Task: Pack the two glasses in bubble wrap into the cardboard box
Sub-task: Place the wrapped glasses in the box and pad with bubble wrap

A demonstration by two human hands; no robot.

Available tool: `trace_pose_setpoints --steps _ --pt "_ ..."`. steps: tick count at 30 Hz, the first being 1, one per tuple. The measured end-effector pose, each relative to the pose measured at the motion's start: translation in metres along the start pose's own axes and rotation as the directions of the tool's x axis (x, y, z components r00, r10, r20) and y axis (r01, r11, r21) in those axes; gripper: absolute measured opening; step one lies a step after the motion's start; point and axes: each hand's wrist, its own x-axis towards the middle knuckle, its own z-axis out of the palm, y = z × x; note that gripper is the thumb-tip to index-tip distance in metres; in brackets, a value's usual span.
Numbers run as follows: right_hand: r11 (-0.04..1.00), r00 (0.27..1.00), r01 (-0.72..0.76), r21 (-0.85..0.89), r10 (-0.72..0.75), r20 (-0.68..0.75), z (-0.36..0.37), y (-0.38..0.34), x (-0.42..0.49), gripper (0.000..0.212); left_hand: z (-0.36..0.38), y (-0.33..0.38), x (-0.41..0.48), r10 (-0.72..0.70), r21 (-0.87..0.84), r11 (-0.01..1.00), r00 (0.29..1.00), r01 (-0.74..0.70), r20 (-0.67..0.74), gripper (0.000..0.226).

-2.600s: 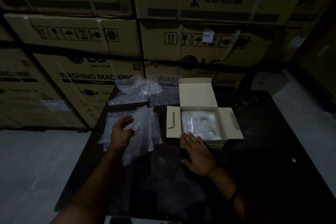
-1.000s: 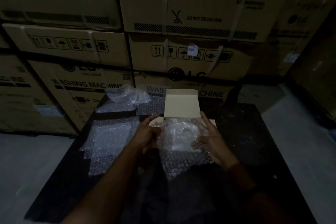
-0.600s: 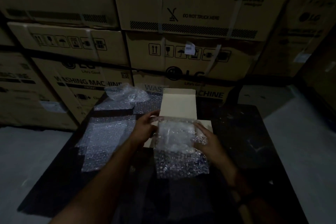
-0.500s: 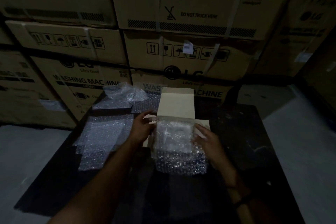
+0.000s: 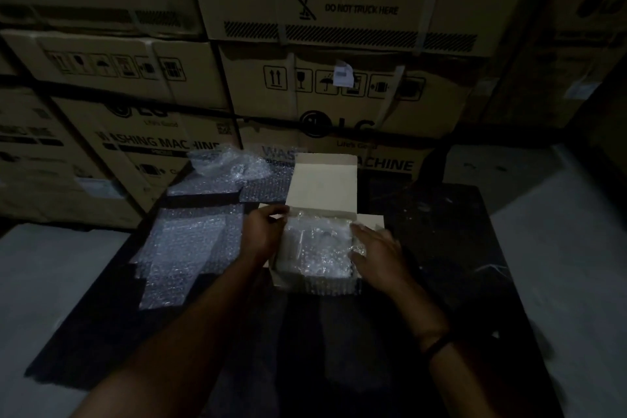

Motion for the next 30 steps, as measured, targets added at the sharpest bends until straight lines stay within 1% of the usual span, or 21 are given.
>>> trace_pose_setpoints --steps 2,4,6,8,9,10,12,13,14,16,17,18,20,22,23,25,27,28,30 --pt "0.999 1.0 0.018 -0.048 -0.019 -0.02 -0.001 -0.003 0.008 0.064 -0.001 0.001 0.007 0.01 0.023 1.0 1.0 -0.01 -0.001 0.029" --pt "0.994 0.999 0.028 -0.107 -0.029 -0.014 0.0 -0.006 0.016 0.065 0.0 -0.002 0.016 0.029 0.079 0.996 0.999 -0.032 0.038 0.035" --pt "0.983 1.0 0.026 -0.183 -0.022 0.022 0.003 -0.007 0.025 0.066 0.0 -0.007 0.022 0.026 0.179 0.983 0.993 -0.046 0.111 0.044" --pt "0.964 0.997 0.026 -0.265 -0.005 0.08 0.008 -0.007 0.034 0.066 -0.001 -0.012 0.026 0.035 0.323 0.941 0.978 -0.101 0.205 0.055" --pt "0.952 0.995 0.027 -0.305 0.003 0.099 0.011 -0.007 0.037 0.066 -0.002 -0.015 0.028 0.051 0.404 0.902 0.967 -0.152 0.25 0.06" --pt "0.941 0.994 0.021 -0.339 0.016 0.107 0.014 -0.007 0.039 0.067 -0.003 -0.018 0.029 0.061 0.501 0.841 0.955 -0.206 0.29 0.064" --pt "0.919 0.996 0.003 -0.394 0.031 0.081 0.018 -0.007 0.042 0.067 -0.005 -0.019 0.029 0.071 0.684 0.652 0.924 -0.327 0.375 0.068" --pt "0.907 0.998 0.003 -0.422 0.024 0.058 0.019 -0.007 0.042 0.066 -0.007 -0.018 0.029 0.067 0.737 0.57 0.915 -0.362 0.398 0.069" --pt "0.892 0.999 0.012 -0.451 0.007 0.039 0.02 -0.008 0.042 0.065 -0.008 -0.017 0.029 0.074 0.764 0.526 0.915 -0.373 0.396 0.068" --pt "0.866 1.0 0.029 -0.5 -0.022 0.02 0.021 -0.009 0.041 0.065 -0.009 -0.013 0.027 0.121 0.778 0.493 0.917 -0.389 0.381 0.065" --pt "0.861 1.0 0.024 -0.508 -0.025 0.004 0.021 -0.009 0.041 0.065 -0.008 -0.014 0.028 0.139 0.778 0.458 0.899 -0.43 0.414 0.066" --pt "0.866 0.999 0.011 -0.5 -0.026 -0.023 0.021 -0.009 0.041 0.065 -0.006 -0.014 0.027 0.13 0.771 0.413 0.869 -0.485 0.477 0.068" --pt "0.895 0.994 0.005 -0.447 -0.054 -0.096 0.021 -0.009 0.041 0.063 -0.002 -0.015 0.026 0.043 0.748 0.337 0.803 -0.571 0.594 0.074" --pt "0.9 0.98 0.064 -0.432 -0.139 -0.145 0.019 -0.007 0.042 0.061 0.002 -0.017 0.027 -0.016 0.744 0.314 0.78 -0.59 0.626 0.081" --pt "0.89 0.973 0.106 -0.444 -0.185 -0.139 0.017 -0.007 0.043 0.062 0.003 -0.017 0.028 -0.026 0.741 0.313 0.774 -0.595 0.633 0.085" --pt "0.884 0.978 0.162 -0.439 -0.203 -0.049 0.013 -0.007 0.047 0.067 0.007 -0.015 0.03 -0.044 0.728 0.323 0.759 -0.604 0.649 0.091" --pt "0.895 0.983 0.177 -0.408 -0.14 0.119 0.013 -0.008 0.051 0.07 0.01 -0.011 0.034 -0.06 0.718 0.334 0.747 -0.61 0.662 0.094" --pt "0.887 0.976 0.178 -0.425 -0.103 0.194 0.015 -0.008 0.053 0.07 0.011 -0.009 0.036 -0.078 0.72 0.323 0.74 -0.615 0.667 0.094" --pt "0.862 0.958 0.188 -0.472 -0.055 0.281 0.019 -0.007 0.056 0.067 0.013 -0.005 0.041 -0.132 0.724 0.281 0.722 -0.63 0.679 0.09"
